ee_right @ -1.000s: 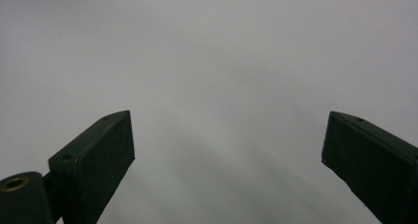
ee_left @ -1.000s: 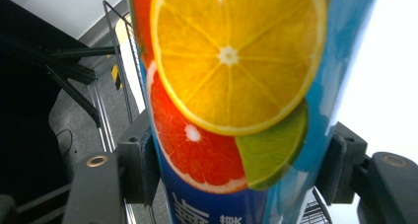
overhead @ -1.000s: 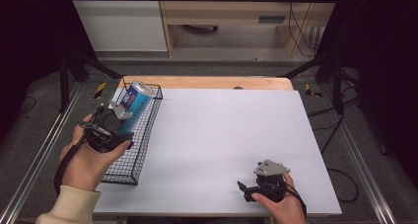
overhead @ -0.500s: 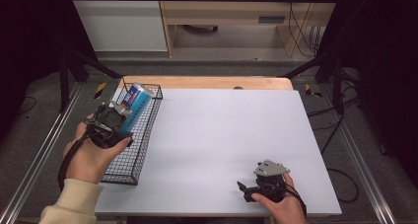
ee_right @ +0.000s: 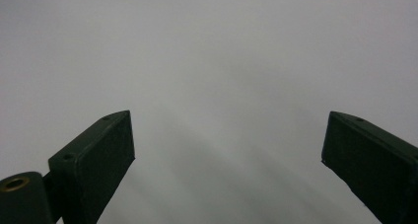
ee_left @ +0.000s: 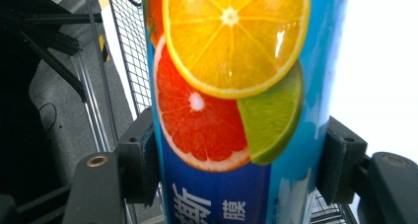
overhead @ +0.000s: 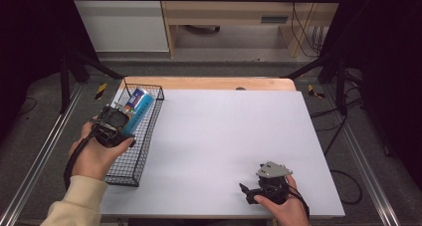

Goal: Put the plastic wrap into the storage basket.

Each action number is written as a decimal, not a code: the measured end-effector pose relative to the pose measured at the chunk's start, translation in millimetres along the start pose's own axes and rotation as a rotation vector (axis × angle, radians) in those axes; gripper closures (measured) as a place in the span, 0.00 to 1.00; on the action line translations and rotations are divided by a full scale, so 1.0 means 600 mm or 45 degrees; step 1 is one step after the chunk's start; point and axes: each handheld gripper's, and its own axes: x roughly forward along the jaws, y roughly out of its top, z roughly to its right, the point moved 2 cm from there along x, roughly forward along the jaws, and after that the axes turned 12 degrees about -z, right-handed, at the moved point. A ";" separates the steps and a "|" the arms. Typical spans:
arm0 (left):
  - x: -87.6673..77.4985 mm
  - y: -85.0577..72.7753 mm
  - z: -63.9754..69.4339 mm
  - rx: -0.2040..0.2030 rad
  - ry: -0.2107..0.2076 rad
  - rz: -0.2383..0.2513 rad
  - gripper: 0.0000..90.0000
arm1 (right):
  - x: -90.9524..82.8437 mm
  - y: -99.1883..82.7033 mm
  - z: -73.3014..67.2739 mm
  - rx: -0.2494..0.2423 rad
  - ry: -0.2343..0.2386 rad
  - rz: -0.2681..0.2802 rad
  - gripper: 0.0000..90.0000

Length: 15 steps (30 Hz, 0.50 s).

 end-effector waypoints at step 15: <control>0.028 0.008 -0.002 -0.010 -0.008 -0.048 0.36 | -0.001 0.000 0.000 -0.005 0.004 0.005 0.07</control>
